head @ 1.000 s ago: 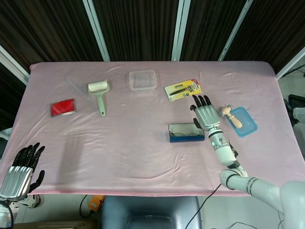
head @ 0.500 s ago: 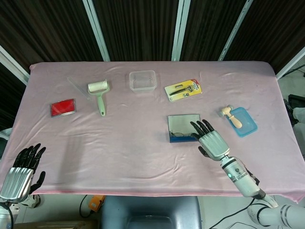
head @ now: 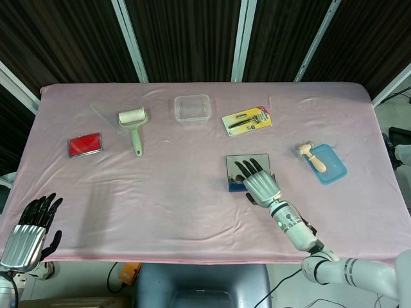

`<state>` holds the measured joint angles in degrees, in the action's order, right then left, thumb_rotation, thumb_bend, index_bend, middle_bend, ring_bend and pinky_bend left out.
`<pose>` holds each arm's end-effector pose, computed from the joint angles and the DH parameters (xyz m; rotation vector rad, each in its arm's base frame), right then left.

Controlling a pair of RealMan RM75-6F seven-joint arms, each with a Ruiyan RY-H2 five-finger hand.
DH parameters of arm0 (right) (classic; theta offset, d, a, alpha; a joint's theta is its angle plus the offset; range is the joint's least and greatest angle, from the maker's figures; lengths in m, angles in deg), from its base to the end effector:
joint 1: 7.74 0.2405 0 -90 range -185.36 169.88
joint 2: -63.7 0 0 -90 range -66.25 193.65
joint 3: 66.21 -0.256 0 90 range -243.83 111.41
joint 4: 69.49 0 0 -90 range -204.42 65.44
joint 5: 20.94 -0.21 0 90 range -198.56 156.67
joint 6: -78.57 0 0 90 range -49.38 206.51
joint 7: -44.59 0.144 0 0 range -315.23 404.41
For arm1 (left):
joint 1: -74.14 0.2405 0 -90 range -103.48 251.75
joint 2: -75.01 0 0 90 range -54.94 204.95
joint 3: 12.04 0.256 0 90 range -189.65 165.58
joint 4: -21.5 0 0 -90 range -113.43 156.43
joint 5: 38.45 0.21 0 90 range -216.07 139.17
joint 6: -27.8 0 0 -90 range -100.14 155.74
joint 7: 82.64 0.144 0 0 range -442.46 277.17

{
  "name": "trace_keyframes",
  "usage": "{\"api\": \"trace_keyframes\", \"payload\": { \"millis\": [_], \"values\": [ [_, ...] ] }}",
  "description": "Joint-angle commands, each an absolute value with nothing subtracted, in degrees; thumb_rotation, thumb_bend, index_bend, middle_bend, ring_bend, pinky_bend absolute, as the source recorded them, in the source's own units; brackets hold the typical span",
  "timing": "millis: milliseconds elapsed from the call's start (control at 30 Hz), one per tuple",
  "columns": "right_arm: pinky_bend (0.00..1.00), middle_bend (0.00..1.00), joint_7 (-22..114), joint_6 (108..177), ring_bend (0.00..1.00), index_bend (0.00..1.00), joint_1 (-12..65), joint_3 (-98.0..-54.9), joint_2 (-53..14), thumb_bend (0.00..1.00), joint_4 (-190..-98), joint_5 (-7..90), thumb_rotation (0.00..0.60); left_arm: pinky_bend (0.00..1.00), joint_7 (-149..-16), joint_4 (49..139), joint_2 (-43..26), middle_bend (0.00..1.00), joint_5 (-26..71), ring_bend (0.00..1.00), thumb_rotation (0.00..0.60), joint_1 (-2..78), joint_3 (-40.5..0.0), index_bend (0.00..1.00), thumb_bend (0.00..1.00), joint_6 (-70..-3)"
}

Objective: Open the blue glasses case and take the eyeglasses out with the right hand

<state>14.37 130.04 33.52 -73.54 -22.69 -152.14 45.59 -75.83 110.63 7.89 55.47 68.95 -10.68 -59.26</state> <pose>-0.1752 -0.3395 -0.0136 2.0005 -0.7011 0.6967 -0.3019 0.1663 0.1340 -1.5644 -0.7699 -0.8686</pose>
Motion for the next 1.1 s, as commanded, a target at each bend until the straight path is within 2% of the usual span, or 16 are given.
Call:
{"api": "trace_keyframes", "payload": {
  "millis": [33, 300, 733, 1100],
  "values": [
    [0.03, 0.13, 10.0, 128.6, 0.04, 0.43, 35.5, -74.5, -25.1, 0.51, -151.0, 40.9, 0.600, 0.10, -76.0, 110.6, 8.0, 0.00, 55.4, 0.00, 0.600, 68.9, -10.7, 0.00, 0.43, -59.2],
    [0.03, 0.13, 6.8, 128.4, 0.04, 0.45, 37.0, -74.2, -26.2, 0.51, -151.0, 36.8, 0.600, 0.10, -76.6, 110.5, 8.1, 0.00, 55.6, 0.00, 0.600, 69.0, -10.7, 0.00, 0.43, -59.6],
    [0.03, 0.13, 6.9, 130.3, 0.04, 0.46, 37.0, -71.6, -25.6, 0.51, -154.1, 38.9, 0.600, 0.10, -76.8, 110.5, 8.2, 0.00, 55.7, 0.00, 0.600, 69.1, -10.7, 0.00, 0.43, -59.9],
    [0.03, 0.13, 6.9, 133.3, 0.04, 0.46, 33.8, -65.2, -20.6, 0.51, -159.5, 46.2, 0.600, 0.10, -75.9, 110.6, 7.9, 0.00, 55.9, 0.00, 0.600, 69.1, -10.5, 0.00, 0.43, -59.7]
  ]
}}
